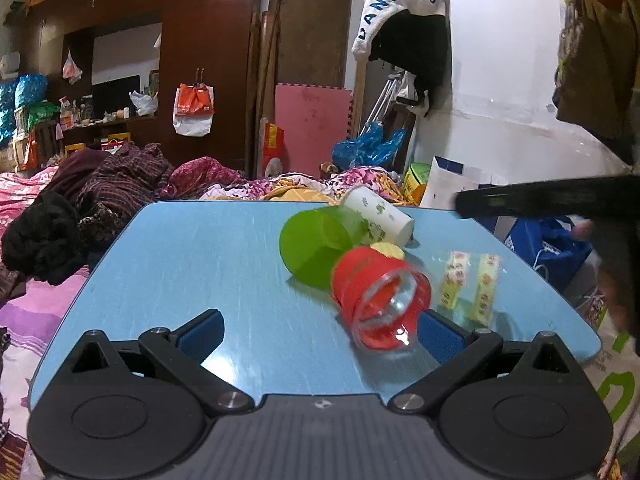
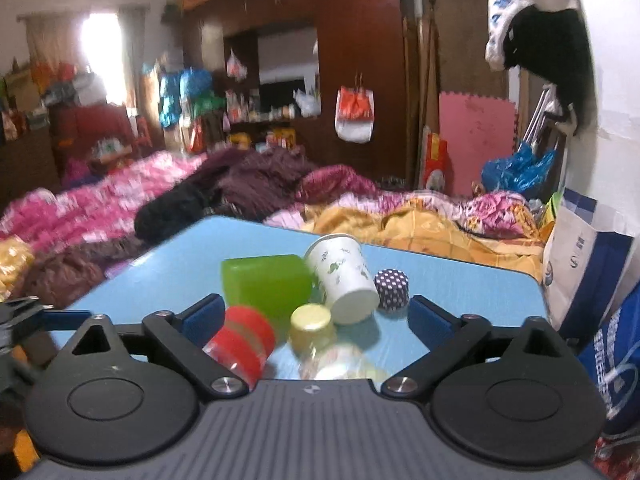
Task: Flip cup upright
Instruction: 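Move the right gripper to the white paper cup and grasp it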
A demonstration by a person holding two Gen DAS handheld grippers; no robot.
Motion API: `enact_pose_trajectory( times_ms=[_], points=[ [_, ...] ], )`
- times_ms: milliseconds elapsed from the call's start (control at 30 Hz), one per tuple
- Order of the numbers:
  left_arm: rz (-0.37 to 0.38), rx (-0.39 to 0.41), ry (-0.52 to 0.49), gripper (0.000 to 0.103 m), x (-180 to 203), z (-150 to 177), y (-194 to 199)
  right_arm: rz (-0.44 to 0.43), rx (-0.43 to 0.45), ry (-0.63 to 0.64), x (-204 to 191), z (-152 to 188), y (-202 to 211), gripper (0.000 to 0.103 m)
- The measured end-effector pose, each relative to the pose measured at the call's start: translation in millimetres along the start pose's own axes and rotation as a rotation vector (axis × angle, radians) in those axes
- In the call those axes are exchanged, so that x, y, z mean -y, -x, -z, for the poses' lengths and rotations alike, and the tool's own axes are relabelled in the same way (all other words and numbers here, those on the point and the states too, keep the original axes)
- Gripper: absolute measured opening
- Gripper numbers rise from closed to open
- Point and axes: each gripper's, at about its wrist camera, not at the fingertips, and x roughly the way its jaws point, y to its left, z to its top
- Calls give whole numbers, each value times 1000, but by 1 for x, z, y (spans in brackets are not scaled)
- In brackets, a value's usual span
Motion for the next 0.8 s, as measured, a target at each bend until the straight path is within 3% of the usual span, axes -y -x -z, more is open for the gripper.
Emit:
enact_pose_trajectory(
  times_ms=[167, 367, 800],
  points=[
    [12, -44, 24, 103, -8, -15, -26, -47, -116, -12, 16, -20, -59, 76],
    [42, -58, 12, 103, -10, -21, -38, -61, -213, 4, 27, -28, -91, 60],
    [31, -59, 81, 103, -36, -22, -45, -112, -391, 83, 27, -46, -124, 60]
  ],
)
